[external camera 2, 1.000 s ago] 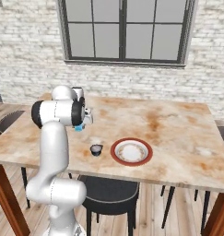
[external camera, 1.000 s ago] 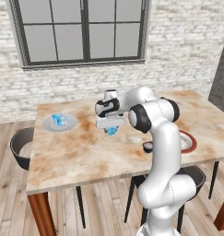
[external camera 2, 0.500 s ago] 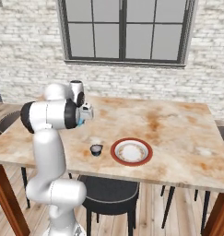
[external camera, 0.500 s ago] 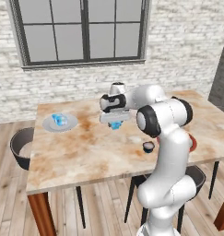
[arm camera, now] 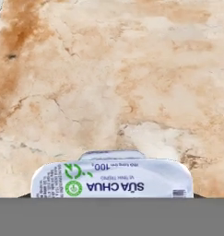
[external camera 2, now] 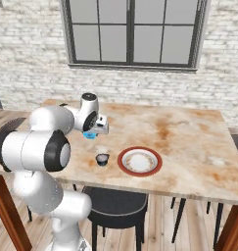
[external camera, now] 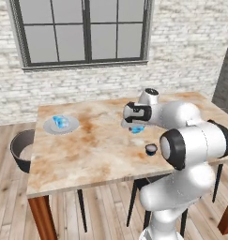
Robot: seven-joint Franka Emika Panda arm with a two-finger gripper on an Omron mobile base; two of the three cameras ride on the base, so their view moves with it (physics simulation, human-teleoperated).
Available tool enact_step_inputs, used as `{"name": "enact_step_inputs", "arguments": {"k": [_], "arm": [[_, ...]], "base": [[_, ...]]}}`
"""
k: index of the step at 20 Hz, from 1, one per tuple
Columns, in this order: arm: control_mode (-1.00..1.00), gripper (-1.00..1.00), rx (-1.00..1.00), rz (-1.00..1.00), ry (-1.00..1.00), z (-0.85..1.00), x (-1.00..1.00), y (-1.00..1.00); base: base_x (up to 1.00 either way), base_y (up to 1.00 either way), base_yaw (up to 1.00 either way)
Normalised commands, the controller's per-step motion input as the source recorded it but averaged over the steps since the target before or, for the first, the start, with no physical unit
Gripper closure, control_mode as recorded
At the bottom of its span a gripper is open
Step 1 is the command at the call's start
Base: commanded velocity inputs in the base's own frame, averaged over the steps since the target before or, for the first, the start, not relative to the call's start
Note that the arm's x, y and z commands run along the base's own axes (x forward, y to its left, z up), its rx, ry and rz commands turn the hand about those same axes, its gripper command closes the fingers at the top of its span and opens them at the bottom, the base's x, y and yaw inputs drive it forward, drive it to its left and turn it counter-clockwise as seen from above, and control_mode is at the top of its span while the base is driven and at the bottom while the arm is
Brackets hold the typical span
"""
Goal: Place two yogurt containers on each plate.
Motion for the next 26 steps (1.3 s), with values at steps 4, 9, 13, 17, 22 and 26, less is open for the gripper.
{"name": "enact_step_inputs", "arguments": {"k": [4, 9, 13, 17, 22, 26], "arm": [[-1.00, 1.00, -0.07, -0.07, 0.02, 0.64, -0.07, -0.51], [-1.00, 1.00, -0.24, -0.05, 0.37, 0.47, 0.00, -0.35], [-1.00, 1.00, 0.00, -0.01, 0.42, -0.07, 0.00, -0.43], [-1.00, 1.00, 0.16, -0.09, 0.13, -0.43, 0.00, -0.65], [-1.00, 1.00, 0.10, -0.10, 0.08, -0.31, -0.08, -0.68], [-1.00, 1.00, 0.05, -0.02, 0.00, -0.21, -0.34, -0.36]], "base": [[0.00, 0.00, 0.00], [0.00, 0.00, 0.00], [0.00, 0.00, 0.00], [0.00, 0.00, 0.00], [0.00, 0.00, 0.00], [0.00, 0.00, 0.00]]}}
